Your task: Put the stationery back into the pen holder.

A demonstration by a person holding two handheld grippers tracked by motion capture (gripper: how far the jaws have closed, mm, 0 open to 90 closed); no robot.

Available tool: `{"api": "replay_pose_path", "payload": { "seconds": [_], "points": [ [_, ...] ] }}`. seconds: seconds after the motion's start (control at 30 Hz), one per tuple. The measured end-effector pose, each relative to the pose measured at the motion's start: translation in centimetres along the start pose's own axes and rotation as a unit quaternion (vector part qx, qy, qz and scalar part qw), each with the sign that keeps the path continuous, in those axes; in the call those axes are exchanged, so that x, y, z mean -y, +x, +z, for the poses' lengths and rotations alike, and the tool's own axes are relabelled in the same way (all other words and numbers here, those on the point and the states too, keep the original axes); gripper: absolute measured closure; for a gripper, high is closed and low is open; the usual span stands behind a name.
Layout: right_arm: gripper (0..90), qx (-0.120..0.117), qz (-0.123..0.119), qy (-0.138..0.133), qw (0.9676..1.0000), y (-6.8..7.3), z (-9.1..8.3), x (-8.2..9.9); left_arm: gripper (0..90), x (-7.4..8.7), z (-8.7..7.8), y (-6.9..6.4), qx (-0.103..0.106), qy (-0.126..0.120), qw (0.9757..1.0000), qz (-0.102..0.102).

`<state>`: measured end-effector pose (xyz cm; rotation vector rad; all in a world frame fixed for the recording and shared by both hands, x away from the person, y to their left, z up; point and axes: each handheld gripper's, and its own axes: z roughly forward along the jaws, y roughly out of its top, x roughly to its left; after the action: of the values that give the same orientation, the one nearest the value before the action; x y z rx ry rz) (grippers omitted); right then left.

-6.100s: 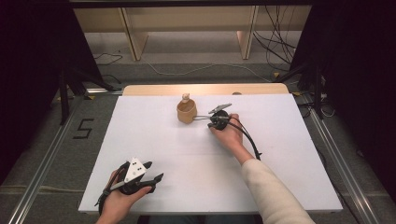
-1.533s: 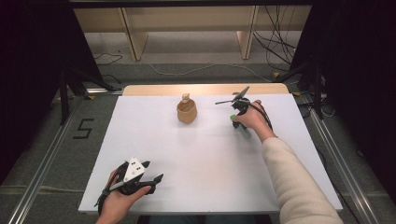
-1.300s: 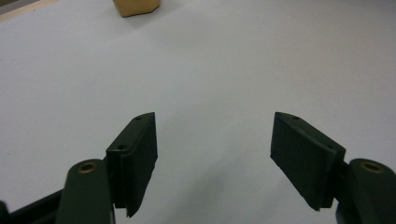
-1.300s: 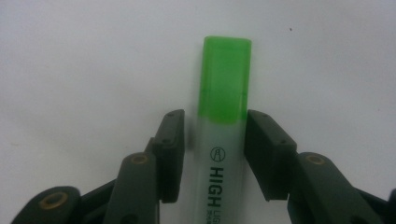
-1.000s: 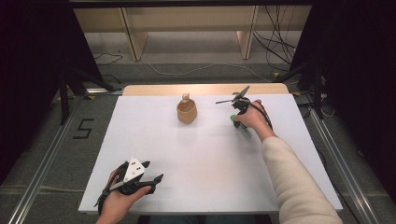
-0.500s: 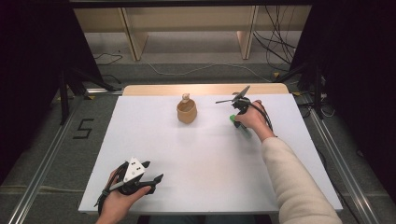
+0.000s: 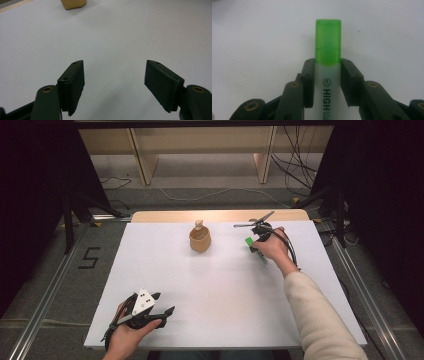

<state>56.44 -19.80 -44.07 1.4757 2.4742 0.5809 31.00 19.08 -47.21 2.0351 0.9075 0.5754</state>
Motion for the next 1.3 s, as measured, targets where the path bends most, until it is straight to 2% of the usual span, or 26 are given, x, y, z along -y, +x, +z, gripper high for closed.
{"api": "replay_pose_path", "payload": {
  "seconds": [0.2,0.33,0.47,0.67,0.7,0.8,1.3],
  "points": [
    [66.9,-0.012,0.006,-0.052,0.9985,0.4,-0.6,0.8,32.3,0.0,0.0,0.0,0.001,0.003,1.0,0.002],
    [66.9,-0.023,0.013,-0.086,0.996,0.7,-1.0,1.0,32.3,0.0,0.0,0.0,0.001,0.003,1.0,0.001],
    [66.9,-0.029,0.01,-0.115,0.993,1.1,-1.3,1.0,32.3,0.0,0.0,0.0,0.001,0.003,1.0,0.001],
    [66.9,-0.047,0.017,-0.146,0.9881,1.8,-1.6,0.8,32.3,0.0,0.0,0.0,0.0,0.001,1.0,-0.002],
    [66.9,-0.049,0.011,-0.152,0.9871,1.8,-1.6,0.7,32.3,0.0,0.0,0.0,0.0,0.001,1.0,-0.001],
    [66.9,-0.05,0.01,-0.161,0.9856,2.2,-1.5,0.7,32.3,0.0,0.0,0.0,0.0,0.003,1.0,0.002],
    [66.9,-0.06,0.012,-0.229,0.9715,4.1,-1.3,-0.3,32.3,0.0,0.0,0.0,-0.001,-0.001,1.0,-0.001]
  ]
}}
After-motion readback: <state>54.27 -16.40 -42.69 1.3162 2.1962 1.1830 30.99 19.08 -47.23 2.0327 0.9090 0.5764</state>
